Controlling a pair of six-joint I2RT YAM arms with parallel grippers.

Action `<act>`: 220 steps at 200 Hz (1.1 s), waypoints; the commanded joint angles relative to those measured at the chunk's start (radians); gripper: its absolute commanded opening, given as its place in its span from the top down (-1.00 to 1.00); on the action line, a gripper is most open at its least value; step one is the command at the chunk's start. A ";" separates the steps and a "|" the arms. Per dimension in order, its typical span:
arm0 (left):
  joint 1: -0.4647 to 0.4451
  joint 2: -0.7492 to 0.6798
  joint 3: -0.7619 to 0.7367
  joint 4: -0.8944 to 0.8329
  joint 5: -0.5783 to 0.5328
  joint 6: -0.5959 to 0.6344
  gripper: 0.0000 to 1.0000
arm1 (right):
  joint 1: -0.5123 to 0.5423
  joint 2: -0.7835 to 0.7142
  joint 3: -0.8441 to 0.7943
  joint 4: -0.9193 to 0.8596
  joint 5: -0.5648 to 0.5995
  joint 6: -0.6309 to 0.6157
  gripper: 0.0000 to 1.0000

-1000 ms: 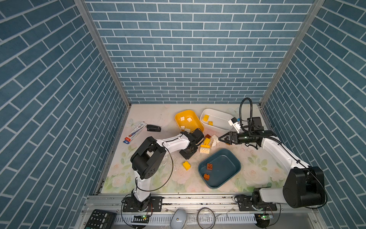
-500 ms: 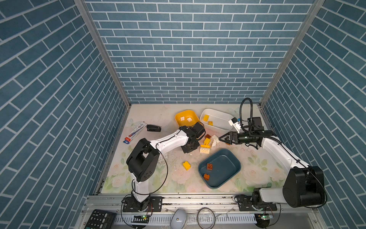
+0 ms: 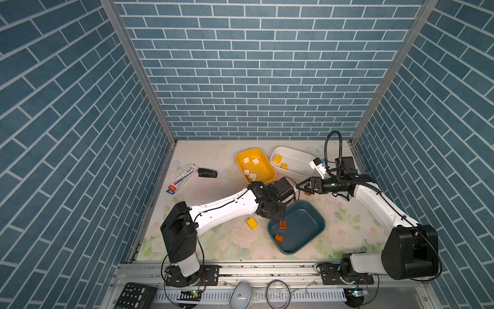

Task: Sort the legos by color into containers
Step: 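Carry the brown brick with the left gripper and drop it into the teal tub, then move the left gripper back to the bricks and grasp a yellow brick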

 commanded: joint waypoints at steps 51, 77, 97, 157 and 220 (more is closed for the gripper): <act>-0.074 0.107 -0.047 0.089 0.010 0.131 0.75 | -0.003 -0.047 -0.001 -0.038 0.014 -0.034 -0.97; -0.075 0.120 -0.036 0.080 -0.012 0.164 0.25 | -0.003 -0.072 -0.020 -0.030 0.018 -0.021 -0.97; -0.075 0.106 -0.019 0.047 -0.034 0.178 -0.07 | -0.003 -0.079 -0.027 -0.032 0.022 -0.019 -0.97; -0.018 -0.011 -0.011 -0.102 -0.069 0.176 -0.38 | -0.003 -0.075 -0.011 -0.027 0.014 -0.013 -0.97; 0.156 -0.180 -0.249 -0.022 -0.075 -0.210 -0.48 | 0.014 -0.062 -0.049 0.079 -0.010 0.059 -0.97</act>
